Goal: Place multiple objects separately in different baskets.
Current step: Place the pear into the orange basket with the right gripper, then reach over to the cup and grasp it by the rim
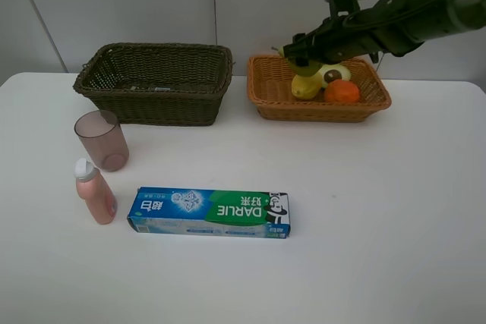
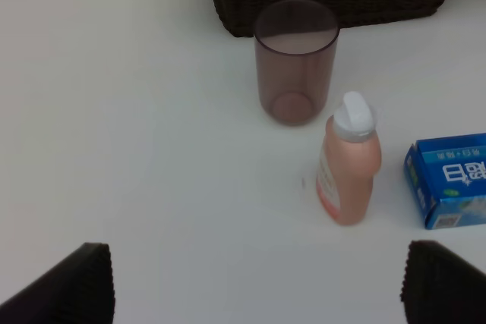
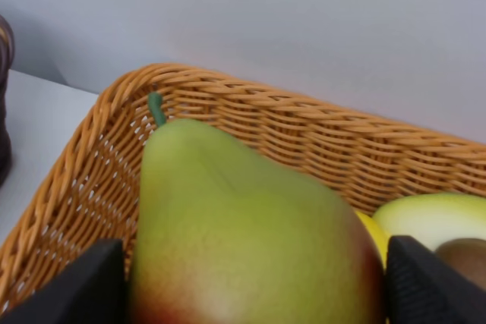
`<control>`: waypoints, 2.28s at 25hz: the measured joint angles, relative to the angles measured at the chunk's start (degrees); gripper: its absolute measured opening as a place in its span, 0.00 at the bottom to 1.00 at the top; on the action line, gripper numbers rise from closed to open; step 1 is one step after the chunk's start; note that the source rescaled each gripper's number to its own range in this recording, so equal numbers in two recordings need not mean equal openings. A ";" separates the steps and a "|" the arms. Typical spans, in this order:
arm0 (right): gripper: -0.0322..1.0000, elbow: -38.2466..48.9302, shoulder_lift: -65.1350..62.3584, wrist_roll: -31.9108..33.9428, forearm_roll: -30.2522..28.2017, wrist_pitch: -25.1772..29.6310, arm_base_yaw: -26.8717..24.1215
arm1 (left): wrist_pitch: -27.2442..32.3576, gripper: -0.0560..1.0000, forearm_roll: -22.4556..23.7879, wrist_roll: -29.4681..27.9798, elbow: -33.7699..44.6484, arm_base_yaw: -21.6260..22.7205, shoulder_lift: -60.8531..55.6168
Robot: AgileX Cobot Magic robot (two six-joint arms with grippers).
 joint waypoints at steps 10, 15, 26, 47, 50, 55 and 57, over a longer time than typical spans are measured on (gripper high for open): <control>0.52 0.00 0.44 0.00 0.84 -0.45 0.00 | 0.00 1.00 0.00 0.00 0.00 0.00 0.00; 0.52 0.00 0.44 0.00 0.89 -0.45 0.00 | 0.00 1.00 0.00 0.00 0.00 0.00 0.00; 0.52 0.00 0.44 0.00 1.37 0.59 0.00 | 0.00 1.00 0.00 0.00 0.00 0.00 0.00; 1.00 0.00 0.44 0.00 1.19 1.79 0.00 | 0.00 1.00 0.00 0.00 0.00 0.00 0.00; 1.00 0.00 0.44 0.00 1.13 2.61 0.00 | 0.00 1.00 0.00 0.00 0.00 0.00 0.00; 1.00 0.00 -0.33 0.00 0.65 5.65 0.00 | 0.00 1.00 0.00 0.00 0.00 0.00 0.00; 1.00 0.00 -1.58 0.00 0.53 7.00 0.00 | 0.00 1.00 0.00 0.00 0.00 0.00 0.00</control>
